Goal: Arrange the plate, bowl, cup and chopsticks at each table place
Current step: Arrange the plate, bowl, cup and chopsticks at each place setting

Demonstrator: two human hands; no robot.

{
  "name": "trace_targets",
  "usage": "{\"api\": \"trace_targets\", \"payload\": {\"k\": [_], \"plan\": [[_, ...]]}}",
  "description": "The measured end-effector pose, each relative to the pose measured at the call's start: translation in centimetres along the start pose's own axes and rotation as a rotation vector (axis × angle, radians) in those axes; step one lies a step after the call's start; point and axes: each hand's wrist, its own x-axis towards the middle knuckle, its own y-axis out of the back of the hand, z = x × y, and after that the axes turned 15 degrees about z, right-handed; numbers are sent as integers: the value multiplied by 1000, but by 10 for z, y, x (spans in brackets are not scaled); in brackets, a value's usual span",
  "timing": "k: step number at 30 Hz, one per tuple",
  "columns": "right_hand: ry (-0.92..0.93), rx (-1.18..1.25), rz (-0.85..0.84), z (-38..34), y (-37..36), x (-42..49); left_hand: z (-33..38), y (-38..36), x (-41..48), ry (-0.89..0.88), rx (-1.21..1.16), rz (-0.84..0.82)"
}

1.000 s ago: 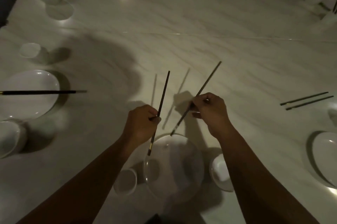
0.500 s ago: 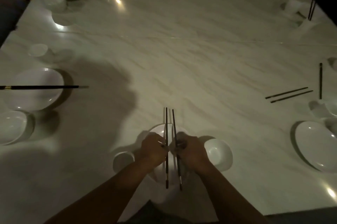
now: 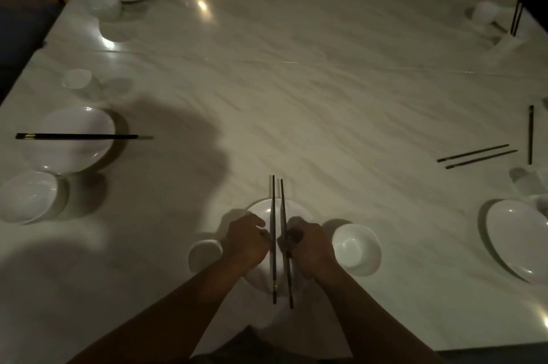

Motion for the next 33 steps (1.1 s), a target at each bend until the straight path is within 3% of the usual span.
{"api": "trace_targets", "payload": {"k": [6,33], "plan": [[6,18,-10,-5,-4,3,2,36,23,-247,36,99],[-156,-2,6,-36,1,-3,-11,36,49,-404,212,-17]]}}
